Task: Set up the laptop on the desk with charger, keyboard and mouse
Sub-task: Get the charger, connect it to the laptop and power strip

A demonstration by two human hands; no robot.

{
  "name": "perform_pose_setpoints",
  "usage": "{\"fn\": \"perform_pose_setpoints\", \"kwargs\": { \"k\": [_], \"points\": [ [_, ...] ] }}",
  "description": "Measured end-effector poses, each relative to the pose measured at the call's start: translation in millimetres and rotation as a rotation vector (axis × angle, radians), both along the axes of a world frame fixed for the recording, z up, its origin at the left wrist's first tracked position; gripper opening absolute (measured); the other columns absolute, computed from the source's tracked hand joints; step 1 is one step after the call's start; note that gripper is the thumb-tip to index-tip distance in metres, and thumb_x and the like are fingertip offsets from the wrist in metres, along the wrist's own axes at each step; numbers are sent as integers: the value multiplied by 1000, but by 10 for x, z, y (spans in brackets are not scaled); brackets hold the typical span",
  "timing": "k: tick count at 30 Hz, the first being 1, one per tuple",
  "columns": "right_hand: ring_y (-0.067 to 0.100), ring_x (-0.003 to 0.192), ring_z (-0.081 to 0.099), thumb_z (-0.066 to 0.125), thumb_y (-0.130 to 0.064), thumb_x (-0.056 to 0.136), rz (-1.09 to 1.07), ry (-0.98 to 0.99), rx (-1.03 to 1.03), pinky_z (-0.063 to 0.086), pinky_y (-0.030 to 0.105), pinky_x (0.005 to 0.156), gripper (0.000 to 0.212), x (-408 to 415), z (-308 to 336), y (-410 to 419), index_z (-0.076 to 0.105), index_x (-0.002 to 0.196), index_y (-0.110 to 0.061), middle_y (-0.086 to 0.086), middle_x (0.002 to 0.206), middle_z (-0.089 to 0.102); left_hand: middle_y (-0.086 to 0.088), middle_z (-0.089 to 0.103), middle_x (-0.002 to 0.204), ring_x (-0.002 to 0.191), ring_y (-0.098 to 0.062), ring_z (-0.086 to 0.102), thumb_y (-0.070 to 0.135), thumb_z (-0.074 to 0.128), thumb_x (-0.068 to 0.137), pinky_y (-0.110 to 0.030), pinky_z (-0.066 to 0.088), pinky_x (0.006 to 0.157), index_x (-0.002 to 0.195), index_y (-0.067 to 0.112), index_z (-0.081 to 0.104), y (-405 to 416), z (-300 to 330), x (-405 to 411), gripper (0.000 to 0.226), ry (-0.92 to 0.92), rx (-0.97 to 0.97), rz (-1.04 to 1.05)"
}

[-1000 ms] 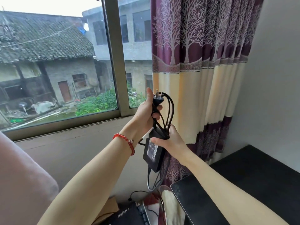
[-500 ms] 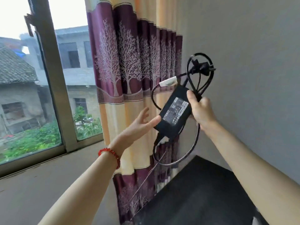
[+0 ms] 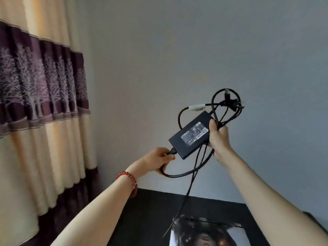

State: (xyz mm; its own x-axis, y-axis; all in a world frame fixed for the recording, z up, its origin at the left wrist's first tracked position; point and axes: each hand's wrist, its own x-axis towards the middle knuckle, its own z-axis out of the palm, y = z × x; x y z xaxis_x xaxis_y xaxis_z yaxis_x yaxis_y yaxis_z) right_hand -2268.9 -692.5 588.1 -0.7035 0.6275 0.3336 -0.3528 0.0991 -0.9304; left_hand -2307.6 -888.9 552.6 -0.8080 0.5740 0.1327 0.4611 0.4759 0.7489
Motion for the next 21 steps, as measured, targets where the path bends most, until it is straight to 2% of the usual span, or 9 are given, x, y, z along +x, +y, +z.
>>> {"fn": "perform_pose_setpoints", "kwargs": {
  "k": [3, 6, 8, 10, 11, 12, 15, 17, 21],
  "points": [
    [28, 110, 56, 40, -39, 96, -71, -105, -75, 45, 51, 98, 46, 159, -328, 493, 36, 124, -2, 15, 119, 57, 5, 56, 62, 43, 0, 51, 22, 52, 92, -11, 44, 46, 78, 13, 54, 486, -139, -56, 17, 106, -107, -49],
    [29, 116, 52, 38, -38, 97, -163, -199, -139, 43, 50, 101, 48, 365, -710, 803, 28, 127, -3, 14, 125, 53, 7, 56, 57, 38, -2, 51, 18, 53, 91, -10, 40, 42, 66, 17, 51, 878, -462, -7, 24, 113, -200, -128],
    [30, 119, 49, 38, -37, 98, -251, -257, -168, 40, 47, 103, 50, 534, -1005, 928, 25, 130, -1, 14, 127, 49, 7, 57, 58, 49, -8, 54, 22, 54, 89, -14, 43, 48, 67, 18, 53, 1063, -777, 62, 23, 130, -236, -158],
    [29, 103, 53, 39, -37, 97, -352, -340, -192, 45, 39, 87, 52, 729, -1327, 991, 26, 129, 2, 14, 113, 51, 6, 62, 66, 64, -14, 56, 30, 55, 87, -25, 44, 60, 69, 23, 57, 1204, -1170, 152, 19, 155, -296, -193],
    [29, 95, 53, 40, -38, 96, -410, -402, -198, 45, 37, 77, 53, 854, -1527, 1004, 27, 128, 3, 14, 106, 51, 7, 64, 70, 69, -14, 57, 34, 55, 85, -26, 43, 62, 71, 24, 60, 1272, -1423, 228, 18, 166, -336, -228],
    [30, 97, 53, 42, -38, 96, -456, -463, -202, 44, 38, 76, 55, 967, -1715, 1006, 27, 129, 4, 16, 107, 51, 7, 66, 74, 73, -14, 59, 37, 55, 84, -25, 42, 61, 76, 24, 63, 1312, -1665, 307, 18, 161, -362, -253],
    [40, 119, 47, 44, -37, 95, -591, -680, -151, 39, 43, 94, 60, 1242, -2262, 989, 24, 133, 5, 25, 129, 49, 3, 70, 93, 91, -21, 63, 41, 52, 85, -28, 48, 72, 86, 24, 66, 1389, -2312, 499, 22, 108, -408, -315],
    [43, 118, 48, 46, -38, 94, -657, -824, -73, 39, 44, 92, 56, 1398, -2582, 948, 27, 126, 4, 26, 127, 51, 0, 69, 105, 100, -23, 61, 35, 51, 87, -32, 49, 84, 96, 24, 66, 1362, -2644, 570, 21, 74, -413, -349],
    [44, 113, 52, 49, -39, 93, -689, -1065, 38, 42, 45, 85, 53, 1595, -3040, 923, 30, 121, 2, 25, 121, 57, -6, 63, 113, 106, -26, 58, 27, 52, 88, -38, 47, 91, 110, 20, 63, 1215, -3103, 561, 26, 20, -427, -399]
  ]
}}
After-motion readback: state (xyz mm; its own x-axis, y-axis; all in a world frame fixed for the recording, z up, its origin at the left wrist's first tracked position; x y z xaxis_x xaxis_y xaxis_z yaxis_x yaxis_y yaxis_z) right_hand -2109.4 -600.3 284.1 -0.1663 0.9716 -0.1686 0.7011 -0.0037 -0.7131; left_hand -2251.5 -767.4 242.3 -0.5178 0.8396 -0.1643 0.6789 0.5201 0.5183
